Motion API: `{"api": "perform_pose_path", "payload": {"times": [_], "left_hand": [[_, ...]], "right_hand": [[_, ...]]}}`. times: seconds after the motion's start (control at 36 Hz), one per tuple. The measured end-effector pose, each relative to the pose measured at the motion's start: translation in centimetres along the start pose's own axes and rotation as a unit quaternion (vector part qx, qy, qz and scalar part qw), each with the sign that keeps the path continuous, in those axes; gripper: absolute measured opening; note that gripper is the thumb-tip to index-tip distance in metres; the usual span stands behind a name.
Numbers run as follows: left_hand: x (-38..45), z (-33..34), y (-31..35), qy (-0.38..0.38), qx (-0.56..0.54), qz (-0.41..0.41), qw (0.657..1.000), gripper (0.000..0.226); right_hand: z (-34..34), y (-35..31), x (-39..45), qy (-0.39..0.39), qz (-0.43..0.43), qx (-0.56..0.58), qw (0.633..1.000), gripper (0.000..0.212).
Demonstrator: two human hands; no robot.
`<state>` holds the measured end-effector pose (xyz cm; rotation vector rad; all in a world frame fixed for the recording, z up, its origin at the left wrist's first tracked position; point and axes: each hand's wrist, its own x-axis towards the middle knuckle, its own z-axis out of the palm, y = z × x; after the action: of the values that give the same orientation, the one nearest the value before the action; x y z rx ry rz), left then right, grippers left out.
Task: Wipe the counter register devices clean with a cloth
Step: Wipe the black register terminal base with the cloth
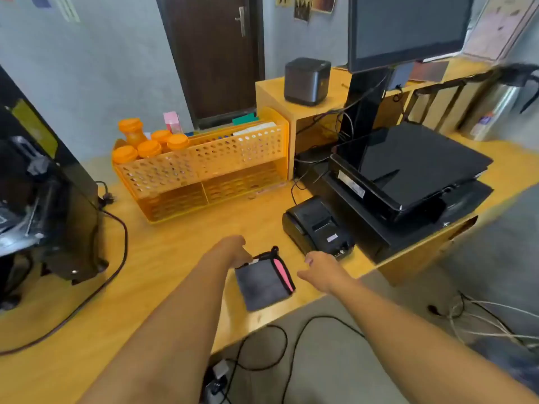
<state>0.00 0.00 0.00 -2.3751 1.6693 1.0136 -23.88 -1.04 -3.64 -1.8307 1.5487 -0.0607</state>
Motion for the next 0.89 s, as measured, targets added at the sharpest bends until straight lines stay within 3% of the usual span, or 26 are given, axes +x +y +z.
{"api": "perform_pose_path", "payload": {"times": [0.06,0.17,0.39,0.58,0.72,0.81,0.89], "left_hand": [[-0.1,1.1,-0.6,0.001,-0.025,0.001,1.0,0.073],[1.4,4.0,-2.4,-0.006,-0.026,-0.013,1.0,0.079],[3.3,6.0,-3.3,0.017,0.063,-0.003,0.998,0.058],[4.4,4.7,-3.0,-0.03,0.047,-0.003,0.998,0.027],[4.9,2.6,-3.1,-0.058,-0.086,0.008,0.995,0.022],[5.1,0.2,-3.0,-0.09,-0.218,0.002,0.972,0.021],[4.8,-2.8,-2.0,-0.153,-0.275,0.018,0.949,0.022]], "right_hand": [[1.9,-0.3,0.2,0.001,0.035,0.034,0.999,0.063],[5.7,-0.9,0.8,-0.009,0.073,0.059,0.996,0.072],[9.0,-2.5,1.8,0.026,0.103,0.013,0.994,0.045],[8.2,-2.6,2.7,-0.043,0.115,0.046,0.991,0.019],[5.6,-2.9,2.8,-0.075,0.089,0.118,0.986,0.021],[3.2,-3.6,2.3,-0.067,0.058,0.168,0.982,0.02],[0.0,-4.3,1.3,-0.052,0.004,0.189,0.981,0.023]]}}
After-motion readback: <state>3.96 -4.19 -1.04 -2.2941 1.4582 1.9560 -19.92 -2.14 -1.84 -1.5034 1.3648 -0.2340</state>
